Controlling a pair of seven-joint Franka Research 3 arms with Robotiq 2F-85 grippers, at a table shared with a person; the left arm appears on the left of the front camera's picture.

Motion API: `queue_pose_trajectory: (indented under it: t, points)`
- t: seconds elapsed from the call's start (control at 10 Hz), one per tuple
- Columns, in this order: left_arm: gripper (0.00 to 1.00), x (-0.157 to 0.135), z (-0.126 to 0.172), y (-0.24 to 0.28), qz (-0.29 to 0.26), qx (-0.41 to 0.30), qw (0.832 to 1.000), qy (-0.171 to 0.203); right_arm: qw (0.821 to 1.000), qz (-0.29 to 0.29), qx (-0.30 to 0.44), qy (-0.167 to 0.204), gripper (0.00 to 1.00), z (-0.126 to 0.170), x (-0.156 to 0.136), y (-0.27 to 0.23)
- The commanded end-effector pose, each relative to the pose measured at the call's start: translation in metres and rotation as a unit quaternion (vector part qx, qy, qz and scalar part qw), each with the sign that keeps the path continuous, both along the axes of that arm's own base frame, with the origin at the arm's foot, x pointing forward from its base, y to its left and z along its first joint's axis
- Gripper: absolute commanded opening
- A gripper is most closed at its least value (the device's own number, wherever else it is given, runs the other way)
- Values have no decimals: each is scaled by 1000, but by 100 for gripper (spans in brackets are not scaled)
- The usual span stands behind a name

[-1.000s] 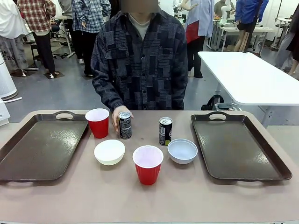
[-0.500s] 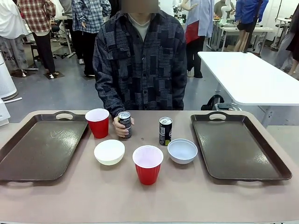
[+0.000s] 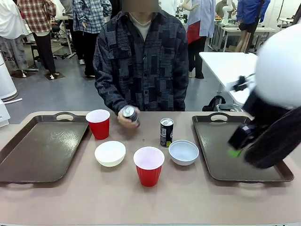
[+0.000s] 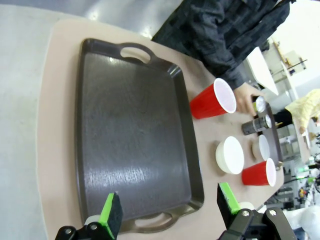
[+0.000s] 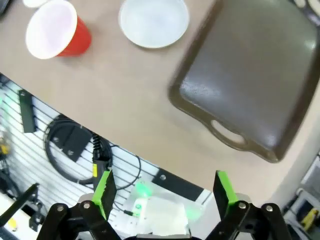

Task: Prepare tableware on both trays.
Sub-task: Pick up a Picnic Bowl from the table and place it on a Handle tray.

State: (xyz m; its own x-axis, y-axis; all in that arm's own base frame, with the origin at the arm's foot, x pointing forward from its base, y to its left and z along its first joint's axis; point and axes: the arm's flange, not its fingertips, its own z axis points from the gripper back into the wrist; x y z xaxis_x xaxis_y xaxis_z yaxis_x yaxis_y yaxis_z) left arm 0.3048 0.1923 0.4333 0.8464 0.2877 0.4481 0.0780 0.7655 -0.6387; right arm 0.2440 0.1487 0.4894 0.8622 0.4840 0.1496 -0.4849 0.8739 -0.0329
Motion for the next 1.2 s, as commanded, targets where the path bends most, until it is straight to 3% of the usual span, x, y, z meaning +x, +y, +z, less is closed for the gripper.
queue_pose_trajectory:
  t: [0.0,0.2,0.4,0.5,1.1]
  points:
    - [100,-1,0,1,0,-9,1000,-6,999,-19,-19,-22,100,-43,13,33]
    - [100,-1,0,1,0,-9,1000,-6,995,-69,-4,-67,100,-53,37,42]
    - [100,-1,0,1,0,-9,1000,-6,992,-101,41,-69,100,-51,62,35]
    - [100,-1,0,1,0,-9,1000,-6,997,-57,-11,-59,100,-43,33,47]
    - [100,-1,0,1,0,-9,1000,-6,997,-57,-11,-59,100,-43,33,47]
